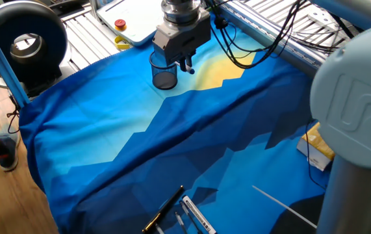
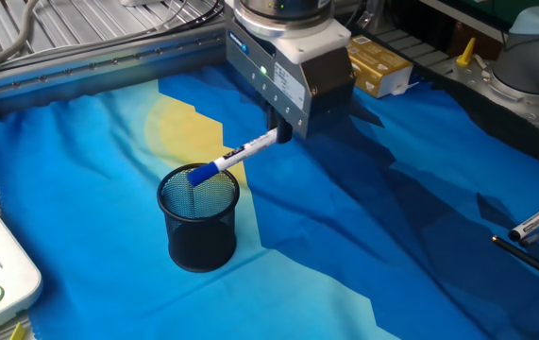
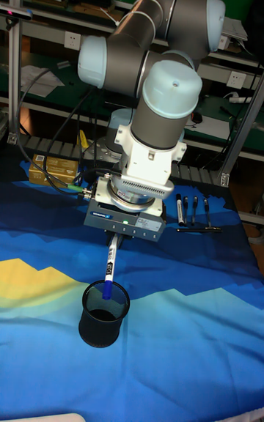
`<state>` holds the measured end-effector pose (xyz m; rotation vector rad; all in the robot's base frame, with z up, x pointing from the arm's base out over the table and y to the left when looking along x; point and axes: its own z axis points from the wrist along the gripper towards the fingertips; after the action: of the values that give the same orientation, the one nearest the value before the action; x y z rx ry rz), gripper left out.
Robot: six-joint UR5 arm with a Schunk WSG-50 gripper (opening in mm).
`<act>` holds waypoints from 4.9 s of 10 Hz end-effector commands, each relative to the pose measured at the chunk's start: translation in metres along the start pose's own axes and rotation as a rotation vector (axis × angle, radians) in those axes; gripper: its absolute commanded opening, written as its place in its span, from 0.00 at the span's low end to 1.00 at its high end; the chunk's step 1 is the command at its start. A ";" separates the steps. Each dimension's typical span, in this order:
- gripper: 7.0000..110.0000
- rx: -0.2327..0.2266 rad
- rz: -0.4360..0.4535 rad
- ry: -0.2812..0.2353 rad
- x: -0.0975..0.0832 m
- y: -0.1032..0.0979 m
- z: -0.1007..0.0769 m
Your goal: Put the pen into the pen holder
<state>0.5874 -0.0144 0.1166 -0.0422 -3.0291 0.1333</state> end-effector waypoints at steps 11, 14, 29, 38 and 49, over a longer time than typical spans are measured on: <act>0.00 -0.075 -0.074 0.230 0.014 0.007 -0.006; 0.00 -0.089 -0.100 0.256 0.013 0.008 -0.005; 0.00 -0.083 -0.133 0.367 -0.015 -0.001 -0.003; 0.00 -0.035 -0.157 0.340 -0.030 -0.011 0.001; 0.57 -0.116 -0.212 0.231 -0.045 0.008 -0.008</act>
<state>0.6293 -0.0108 0.1112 0.2236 -2.7472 -0.0416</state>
